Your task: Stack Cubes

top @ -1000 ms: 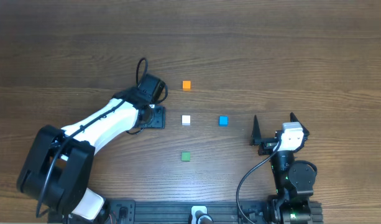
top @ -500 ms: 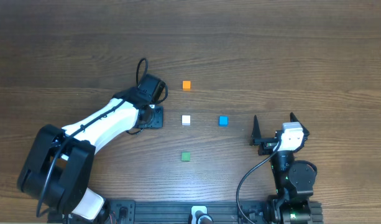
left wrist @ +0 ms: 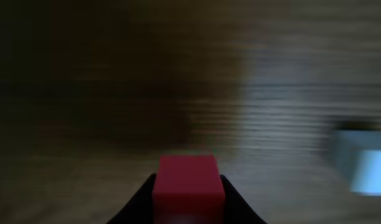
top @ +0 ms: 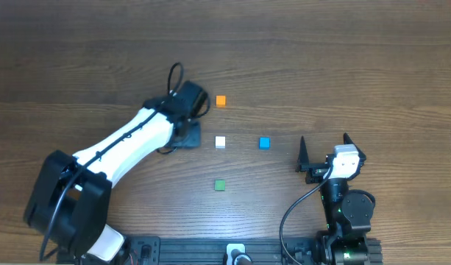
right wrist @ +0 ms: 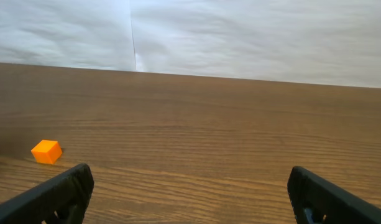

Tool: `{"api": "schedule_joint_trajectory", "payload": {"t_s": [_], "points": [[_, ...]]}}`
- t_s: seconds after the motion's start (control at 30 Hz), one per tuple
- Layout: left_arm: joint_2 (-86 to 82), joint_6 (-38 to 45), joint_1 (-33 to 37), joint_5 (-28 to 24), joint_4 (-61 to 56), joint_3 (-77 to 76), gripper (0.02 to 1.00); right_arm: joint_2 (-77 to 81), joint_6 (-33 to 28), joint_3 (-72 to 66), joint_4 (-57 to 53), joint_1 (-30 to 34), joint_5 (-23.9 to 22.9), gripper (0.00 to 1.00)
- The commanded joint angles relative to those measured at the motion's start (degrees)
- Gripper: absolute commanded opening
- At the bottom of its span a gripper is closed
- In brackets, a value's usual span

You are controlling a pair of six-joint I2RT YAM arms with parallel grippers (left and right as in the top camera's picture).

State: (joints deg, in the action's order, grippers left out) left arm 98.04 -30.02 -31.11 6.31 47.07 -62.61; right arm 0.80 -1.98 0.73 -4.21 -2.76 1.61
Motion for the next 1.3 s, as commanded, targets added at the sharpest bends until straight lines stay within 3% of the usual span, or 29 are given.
{"api": "schedule_joint_trajectory", "payload": {"t_s": [0.03, 0.67, 1.3], "points": [[0.04, -6.86, -4.83, 2.99, 3.43, -9.81, 0.117, -0.48, -0.26, -0.44, 0.13, -0.28, 0.44, 0.991], [10.69, -16.26, -13.55, -0.42, 4.72, -15.1, 0.102, -0.48, -0.24, -0.44, 0.13, -0.28, 0.44, 0.993], [12.83, -18.23, -13.77, -0.44, 4.66, -15.1, 0.102, -0.48, -0.24, -0.44, 0.13, -0.28, 0.44, 0.993]]}}
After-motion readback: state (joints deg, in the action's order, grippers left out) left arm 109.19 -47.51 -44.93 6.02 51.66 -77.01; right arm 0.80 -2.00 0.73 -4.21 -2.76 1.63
